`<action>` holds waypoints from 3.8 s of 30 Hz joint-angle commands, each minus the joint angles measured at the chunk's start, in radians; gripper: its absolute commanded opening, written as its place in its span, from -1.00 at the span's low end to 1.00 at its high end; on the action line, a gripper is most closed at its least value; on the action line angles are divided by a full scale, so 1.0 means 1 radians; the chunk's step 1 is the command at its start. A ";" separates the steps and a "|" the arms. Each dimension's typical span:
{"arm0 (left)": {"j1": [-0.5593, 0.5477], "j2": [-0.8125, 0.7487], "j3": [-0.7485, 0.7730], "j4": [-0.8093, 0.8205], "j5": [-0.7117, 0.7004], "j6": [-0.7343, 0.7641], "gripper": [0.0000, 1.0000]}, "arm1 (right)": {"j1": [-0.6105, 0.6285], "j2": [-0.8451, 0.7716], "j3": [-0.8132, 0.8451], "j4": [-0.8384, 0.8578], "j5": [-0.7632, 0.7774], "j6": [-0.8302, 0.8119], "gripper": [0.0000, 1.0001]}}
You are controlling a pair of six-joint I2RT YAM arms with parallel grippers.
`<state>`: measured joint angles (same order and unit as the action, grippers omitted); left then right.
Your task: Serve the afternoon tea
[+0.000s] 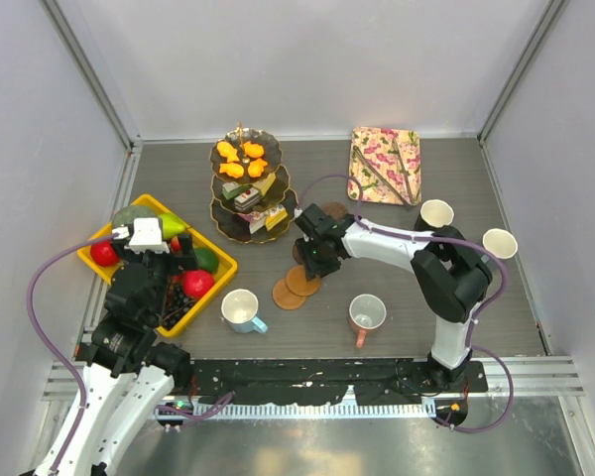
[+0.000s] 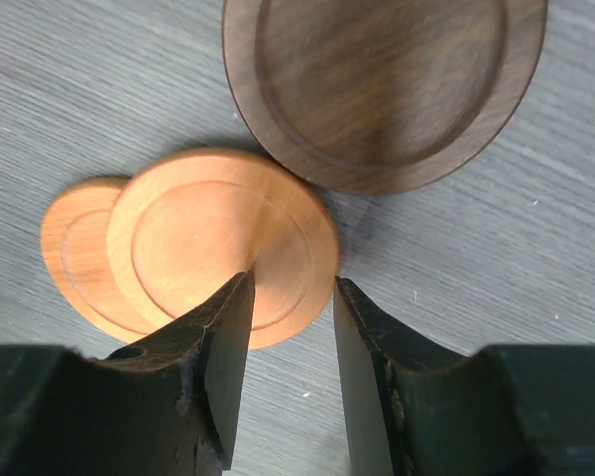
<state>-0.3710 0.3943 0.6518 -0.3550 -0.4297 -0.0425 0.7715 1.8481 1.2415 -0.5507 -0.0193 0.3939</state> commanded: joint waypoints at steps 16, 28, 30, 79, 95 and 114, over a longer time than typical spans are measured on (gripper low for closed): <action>0.003 -0.008 0.002 0.047 0.003 0.004 0.98 | -0.328 -0.124 -0.220 -0.029 0.197 0.031 -0.28; 0.001 -0.008 -0.001 0.050 0.005 0.004 0.98 | -0.465 0.102 0.087 -0.015 0.332 0.059 -0.29; 0.003 -0.006 -0.001 0.051 0.005 0.006 0.98 | -0.472 0.115 0.116 -0.038 0.341 0.053 -0.29; 0.003 -0.003 -0.001 0.051 0.000 0.006 0.98 | 0.062 0.039 0.009 -0.138 0.165 -0.026 -0.18; 0.003 0.006 -0.003 0.051 0.003 0.006 0.98 | -0.230 -0.073 -0.103 -0.124 0.207 -0.070 -0.25; 0.003 0.008 0.000 0.051 0.009 0.003 0.98 | -0.210 -0.119 -0.174 -0.103 0.111 -0.047 -0.28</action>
<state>-0.3710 0.3946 0.6518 -0.3550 -0.4255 -0.0433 0.5430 1.7443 1.0946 -0.6140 0.1284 0.3386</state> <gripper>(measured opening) 0.991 0.364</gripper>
